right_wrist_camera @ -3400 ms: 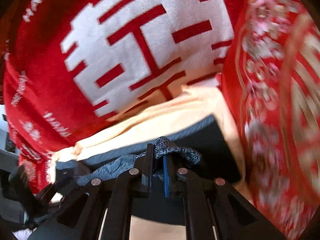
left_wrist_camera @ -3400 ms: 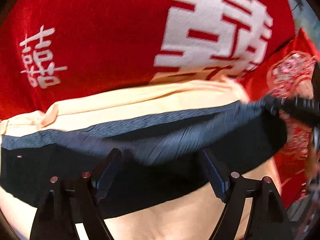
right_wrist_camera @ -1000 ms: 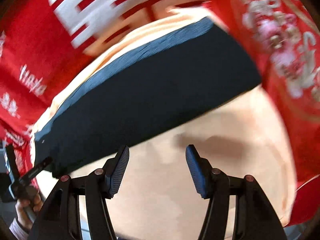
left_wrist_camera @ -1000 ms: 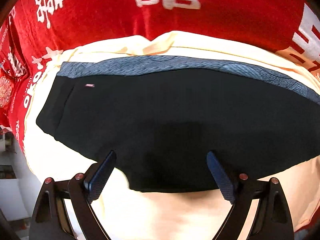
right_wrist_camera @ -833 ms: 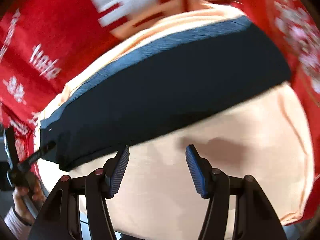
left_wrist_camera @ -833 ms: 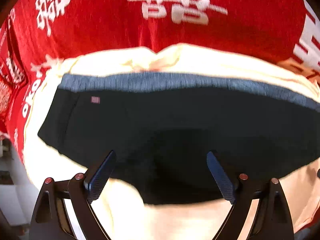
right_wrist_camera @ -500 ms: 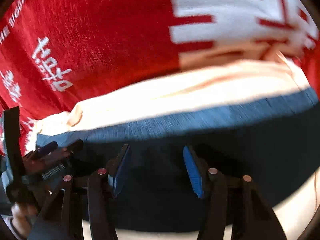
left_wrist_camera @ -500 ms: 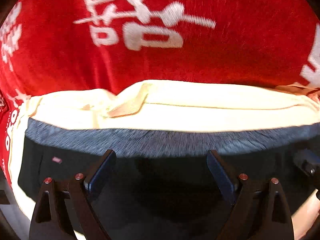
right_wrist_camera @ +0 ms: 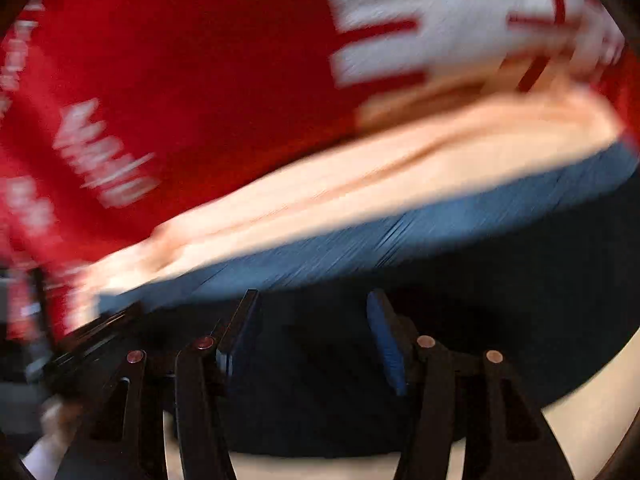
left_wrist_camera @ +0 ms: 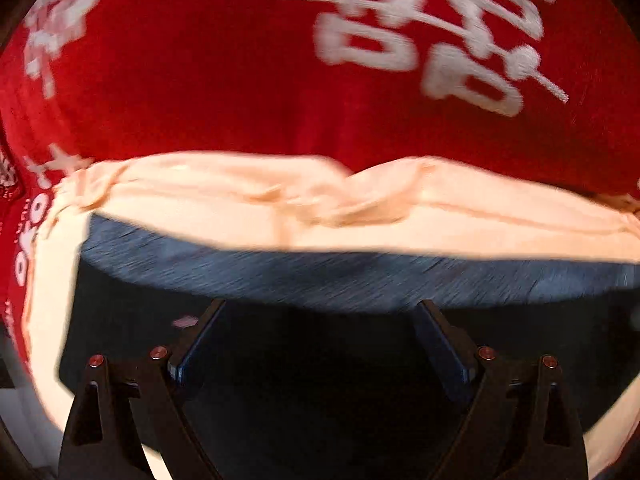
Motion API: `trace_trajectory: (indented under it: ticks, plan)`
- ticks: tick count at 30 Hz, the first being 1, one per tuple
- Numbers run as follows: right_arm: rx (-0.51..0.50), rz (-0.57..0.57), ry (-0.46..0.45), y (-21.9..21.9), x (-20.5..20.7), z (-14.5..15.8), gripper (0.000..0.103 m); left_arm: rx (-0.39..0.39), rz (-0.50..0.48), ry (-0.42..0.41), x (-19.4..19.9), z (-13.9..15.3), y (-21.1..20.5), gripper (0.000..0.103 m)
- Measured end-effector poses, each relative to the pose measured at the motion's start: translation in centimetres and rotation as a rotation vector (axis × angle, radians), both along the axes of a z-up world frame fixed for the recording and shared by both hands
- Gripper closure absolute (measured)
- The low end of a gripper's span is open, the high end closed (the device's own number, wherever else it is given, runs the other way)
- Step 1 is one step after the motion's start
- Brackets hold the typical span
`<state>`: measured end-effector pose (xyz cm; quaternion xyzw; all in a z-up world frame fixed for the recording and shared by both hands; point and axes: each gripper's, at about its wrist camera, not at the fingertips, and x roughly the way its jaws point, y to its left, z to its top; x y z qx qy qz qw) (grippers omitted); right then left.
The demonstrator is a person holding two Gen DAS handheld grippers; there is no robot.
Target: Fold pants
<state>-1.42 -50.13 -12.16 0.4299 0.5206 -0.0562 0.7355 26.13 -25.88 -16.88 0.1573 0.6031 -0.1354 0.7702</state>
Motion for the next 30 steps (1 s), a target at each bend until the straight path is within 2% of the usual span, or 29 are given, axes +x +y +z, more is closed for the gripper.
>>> trace_trajectory:
  ticks: [3,5,9,13,23,26,28,29,30]
  plan:
    - [0.272,-0.007,-0.028,4.8,-2.4,-1.5,0.045,0.015,0.003,0.016,-0.7,0.8,4.3,0.01]
    - [0.363,-0.015,-0.015,8.3,-3.5,-3.1,0.045,0.023,-0.001,0.03,-1.6,0.7,6.2,0.01]
    - [0.392,-0.029,-0.004,12.5,-3.5,-5.5,0.045,0.033,-0.012,0.066,-4.6,-0.6,8.7,0.01]
    - [0.348,-0.006,0.006,14.2,-2.3,-6.3,0.045,0.013,-0.015,0.097,-5.7,-1.7,9.4,0.01]
    - [0.304,-0.047,-0.033,13.7,-2.1,-5.1,0.045,-0.027,-0.046,0.089,-7.3,-1.4,8.6,0.01]
    - [0.316,-0.101,-0.013,13.0,-2.4,-5.9,0.045,-0.04,-0.058,0.085,-7.5,-1.2,8.1,0.01]
    - [0.345,-0.156,-0.009,12.3,-2.2,-6.7,0.048,-0.036,-0.071,0.083,-9.0,-0.6,6.5,0.01]
    - [0.361,-0.178,-0.005,12.0,-2.1,-7.0,0.057,-0.038,-0.075,0.085,-9.1,-0.8,6.1,0.01]
    - [0.368,-0.195,0.011,11.7,-2.0,-7.2,0.082,-0.043,-0.079,0.086,-9.3,-0.8,5.7,0.01]
